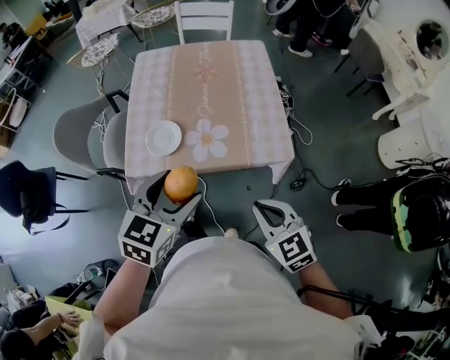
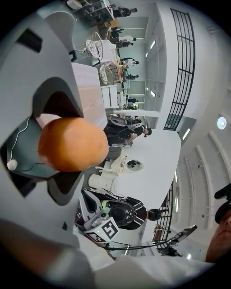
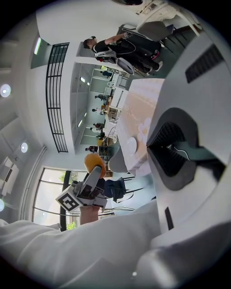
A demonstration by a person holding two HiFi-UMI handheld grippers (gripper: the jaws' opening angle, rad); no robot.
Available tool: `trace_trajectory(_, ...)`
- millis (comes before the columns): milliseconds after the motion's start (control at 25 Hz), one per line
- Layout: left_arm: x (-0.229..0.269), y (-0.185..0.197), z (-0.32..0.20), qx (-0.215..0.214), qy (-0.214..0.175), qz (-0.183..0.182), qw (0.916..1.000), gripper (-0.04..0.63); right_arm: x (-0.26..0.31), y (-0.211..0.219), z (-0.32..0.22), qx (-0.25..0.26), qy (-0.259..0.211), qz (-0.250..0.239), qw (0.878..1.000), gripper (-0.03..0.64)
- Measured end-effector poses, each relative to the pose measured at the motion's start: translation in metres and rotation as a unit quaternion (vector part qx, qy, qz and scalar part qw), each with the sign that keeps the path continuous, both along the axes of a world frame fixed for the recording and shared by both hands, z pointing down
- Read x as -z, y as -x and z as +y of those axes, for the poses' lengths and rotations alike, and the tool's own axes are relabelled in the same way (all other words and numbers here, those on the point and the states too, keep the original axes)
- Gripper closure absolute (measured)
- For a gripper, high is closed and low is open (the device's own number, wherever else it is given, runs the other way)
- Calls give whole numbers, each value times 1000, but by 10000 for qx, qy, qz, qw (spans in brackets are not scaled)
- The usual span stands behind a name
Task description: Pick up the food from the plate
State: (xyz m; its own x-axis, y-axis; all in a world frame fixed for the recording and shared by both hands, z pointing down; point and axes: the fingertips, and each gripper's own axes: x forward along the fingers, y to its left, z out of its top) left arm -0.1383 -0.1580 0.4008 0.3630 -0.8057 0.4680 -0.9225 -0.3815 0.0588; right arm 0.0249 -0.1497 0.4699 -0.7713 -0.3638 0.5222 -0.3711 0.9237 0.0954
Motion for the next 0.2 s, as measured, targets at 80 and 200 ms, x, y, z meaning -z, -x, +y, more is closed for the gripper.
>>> trace_trajectory(80,-3,6,-6,-6,14,4,10000,232,0,6,-5,-2,-6,16,10000,604)
trace_trajectory(200,-8,17,-15,-11,32,10,10000,232,-3,15,-14,-5,-12,50,10000,604)
